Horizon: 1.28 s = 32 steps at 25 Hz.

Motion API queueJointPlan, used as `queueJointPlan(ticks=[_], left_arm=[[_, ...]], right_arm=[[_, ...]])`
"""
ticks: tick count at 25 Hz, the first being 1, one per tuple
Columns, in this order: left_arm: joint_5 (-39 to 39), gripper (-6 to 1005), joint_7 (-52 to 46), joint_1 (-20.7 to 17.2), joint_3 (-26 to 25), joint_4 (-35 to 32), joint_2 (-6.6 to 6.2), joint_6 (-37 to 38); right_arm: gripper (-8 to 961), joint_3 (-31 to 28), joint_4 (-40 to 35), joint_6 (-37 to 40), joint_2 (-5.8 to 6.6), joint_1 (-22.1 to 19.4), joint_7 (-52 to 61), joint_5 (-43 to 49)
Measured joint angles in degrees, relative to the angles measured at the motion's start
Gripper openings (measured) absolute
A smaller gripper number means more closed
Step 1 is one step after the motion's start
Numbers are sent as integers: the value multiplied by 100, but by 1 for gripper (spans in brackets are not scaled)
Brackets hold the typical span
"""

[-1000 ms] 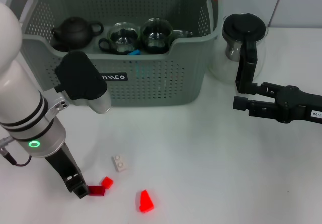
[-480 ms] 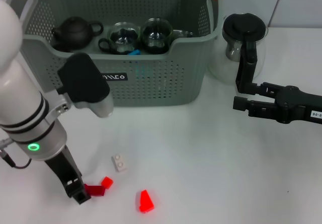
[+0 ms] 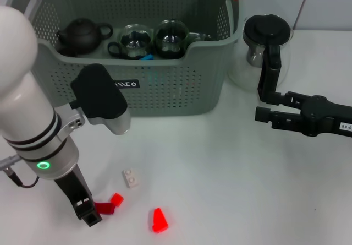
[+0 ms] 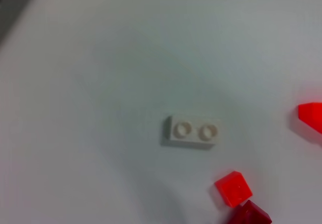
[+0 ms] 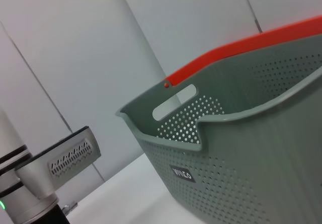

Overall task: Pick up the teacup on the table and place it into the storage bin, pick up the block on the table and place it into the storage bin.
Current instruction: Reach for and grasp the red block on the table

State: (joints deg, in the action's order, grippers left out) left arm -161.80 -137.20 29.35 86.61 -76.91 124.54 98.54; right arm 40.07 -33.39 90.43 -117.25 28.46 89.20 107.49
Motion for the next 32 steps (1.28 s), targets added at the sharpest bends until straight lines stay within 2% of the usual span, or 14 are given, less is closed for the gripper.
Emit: queueJointPlan(ticks=[16, 27, 32], left_arm=[[-113, 567, -438, 45, 396, 24, -6, -344], [-184, 566, -783, 81, 332, -38, -48, -718], [-185, 566, -732, 85, 313, -163, -65, -590]], right_arm=[[884, 0, 13, 1, 0, -52, -59, 0], [884, 0, 17, 4, 0, -38, -69, -7], [884, 0, 17, 20, 0, -30, -69, -13]])
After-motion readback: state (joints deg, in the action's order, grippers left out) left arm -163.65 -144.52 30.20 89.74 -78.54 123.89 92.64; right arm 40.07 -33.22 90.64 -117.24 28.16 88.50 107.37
